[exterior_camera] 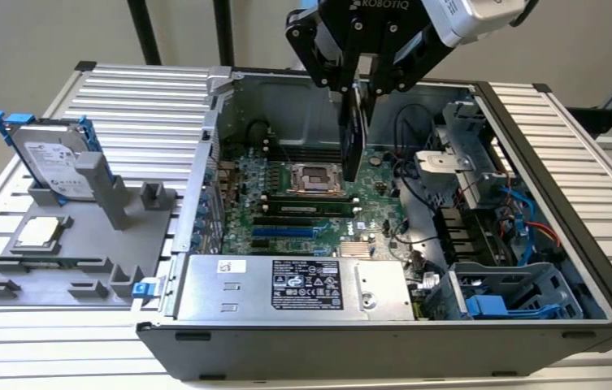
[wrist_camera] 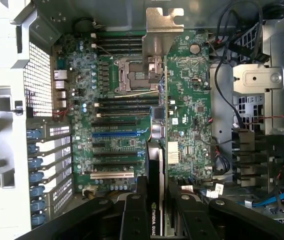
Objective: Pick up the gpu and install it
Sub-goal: 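Pick up the gpu and move the gpu toward the slot, then insert the gpu into the slot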
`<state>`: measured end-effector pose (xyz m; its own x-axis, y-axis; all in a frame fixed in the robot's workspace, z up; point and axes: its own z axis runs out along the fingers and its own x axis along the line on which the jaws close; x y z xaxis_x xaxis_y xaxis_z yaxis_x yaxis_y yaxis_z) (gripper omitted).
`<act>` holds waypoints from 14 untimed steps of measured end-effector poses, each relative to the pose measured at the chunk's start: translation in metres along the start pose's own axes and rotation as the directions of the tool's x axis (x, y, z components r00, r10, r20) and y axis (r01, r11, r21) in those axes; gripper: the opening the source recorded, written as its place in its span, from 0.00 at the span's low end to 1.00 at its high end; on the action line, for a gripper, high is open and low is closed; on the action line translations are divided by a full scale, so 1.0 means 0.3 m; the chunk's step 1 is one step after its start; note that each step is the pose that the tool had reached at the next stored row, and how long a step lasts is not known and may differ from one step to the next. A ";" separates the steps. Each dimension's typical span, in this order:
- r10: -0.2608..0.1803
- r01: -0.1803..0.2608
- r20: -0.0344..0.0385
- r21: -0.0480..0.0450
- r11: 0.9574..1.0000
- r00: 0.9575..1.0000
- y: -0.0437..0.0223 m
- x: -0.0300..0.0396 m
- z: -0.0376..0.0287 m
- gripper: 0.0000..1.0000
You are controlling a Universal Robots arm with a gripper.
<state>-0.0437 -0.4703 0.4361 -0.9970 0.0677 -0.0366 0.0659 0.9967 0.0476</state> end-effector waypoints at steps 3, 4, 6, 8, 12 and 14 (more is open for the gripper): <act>0.000 0.000 0.000 0.000 1.000 1.000 0.000 0.000 0.000 0.00; 0.000 0.000 0.000 0.000 1.000 1.000 0.000 0.000 0.000 0.00; 0.000 0.000 0.000 0.000 1.000 1.000 0.000 -0.001 0.000 0.00; 0.000 0.000 0.000 0.000 1.000 1.000 0.000 -0.001 0.000 0.00; 0.000 0.000 0.000 0.000 1.000 1.000 0.000 -0.001 0.000 0.00; 0.000 0.000 0.000 0.000 1.000 1.000 0.000 -0.001 0.000 0.00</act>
<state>-0.0433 -0.4703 0.4361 -0.9970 0.0676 -0.0366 0.0658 0.9967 0.0476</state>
